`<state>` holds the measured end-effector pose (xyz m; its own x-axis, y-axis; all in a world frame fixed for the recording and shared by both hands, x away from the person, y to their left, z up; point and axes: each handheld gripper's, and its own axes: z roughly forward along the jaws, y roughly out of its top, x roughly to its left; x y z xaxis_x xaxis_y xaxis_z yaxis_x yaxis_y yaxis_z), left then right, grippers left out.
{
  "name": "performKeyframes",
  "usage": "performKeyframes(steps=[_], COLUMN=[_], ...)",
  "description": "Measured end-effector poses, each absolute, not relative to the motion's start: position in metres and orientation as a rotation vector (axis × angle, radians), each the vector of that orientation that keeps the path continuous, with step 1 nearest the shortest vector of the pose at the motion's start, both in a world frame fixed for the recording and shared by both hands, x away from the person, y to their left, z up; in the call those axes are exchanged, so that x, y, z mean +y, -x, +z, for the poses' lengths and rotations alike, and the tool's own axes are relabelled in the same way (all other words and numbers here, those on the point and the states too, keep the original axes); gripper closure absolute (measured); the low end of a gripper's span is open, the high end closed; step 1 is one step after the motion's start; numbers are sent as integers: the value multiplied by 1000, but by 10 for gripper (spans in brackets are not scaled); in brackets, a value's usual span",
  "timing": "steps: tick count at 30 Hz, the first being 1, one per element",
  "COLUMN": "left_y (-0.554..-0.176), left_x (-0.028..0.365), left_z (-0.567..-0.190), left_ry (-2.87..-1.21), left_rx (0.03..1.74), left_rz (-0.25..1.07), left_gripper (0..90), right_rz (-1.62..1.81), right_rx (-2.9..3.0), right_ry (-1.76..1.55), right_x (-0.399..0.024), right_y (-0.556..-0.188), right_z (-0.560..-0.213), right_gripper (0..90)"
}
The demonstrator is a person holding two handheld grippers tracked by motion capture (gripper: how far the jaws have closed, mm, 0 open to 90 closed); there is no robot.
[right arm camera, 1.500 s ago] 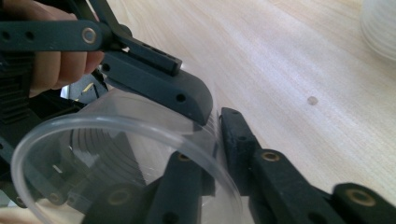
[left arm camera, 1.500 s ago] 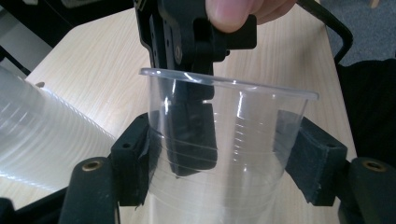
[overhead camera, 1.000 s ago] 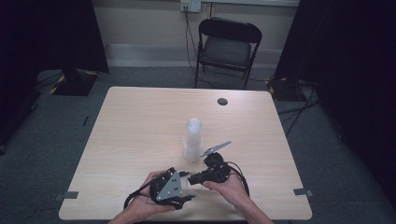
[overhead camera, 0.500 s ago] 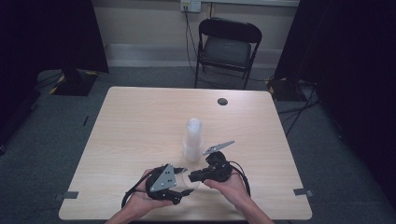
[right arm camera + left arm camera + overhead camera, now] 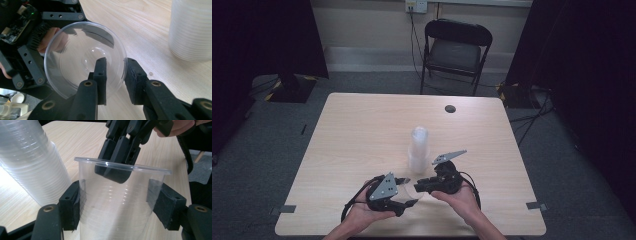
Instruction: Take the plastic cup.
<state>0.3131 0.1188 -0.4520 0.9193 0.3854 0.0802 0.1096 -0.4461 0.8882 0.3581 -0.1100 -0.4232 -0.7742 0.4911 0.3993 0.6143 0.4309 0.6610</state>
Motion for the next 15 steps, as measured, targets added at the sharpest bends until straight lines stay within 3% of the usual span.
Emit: performKeyframes(steps=[15], left_y=[-320], left_x=[127], left_z=[-452], left_ry=[-2002], left_rx=[437], left_rz=[287], left_gripper=[319], right_rz=[-1409], right_rx=[-2502], right_ry=[994], right_x=[-118], right_y=[-358], right_z=[-414], right_gripper=[714])
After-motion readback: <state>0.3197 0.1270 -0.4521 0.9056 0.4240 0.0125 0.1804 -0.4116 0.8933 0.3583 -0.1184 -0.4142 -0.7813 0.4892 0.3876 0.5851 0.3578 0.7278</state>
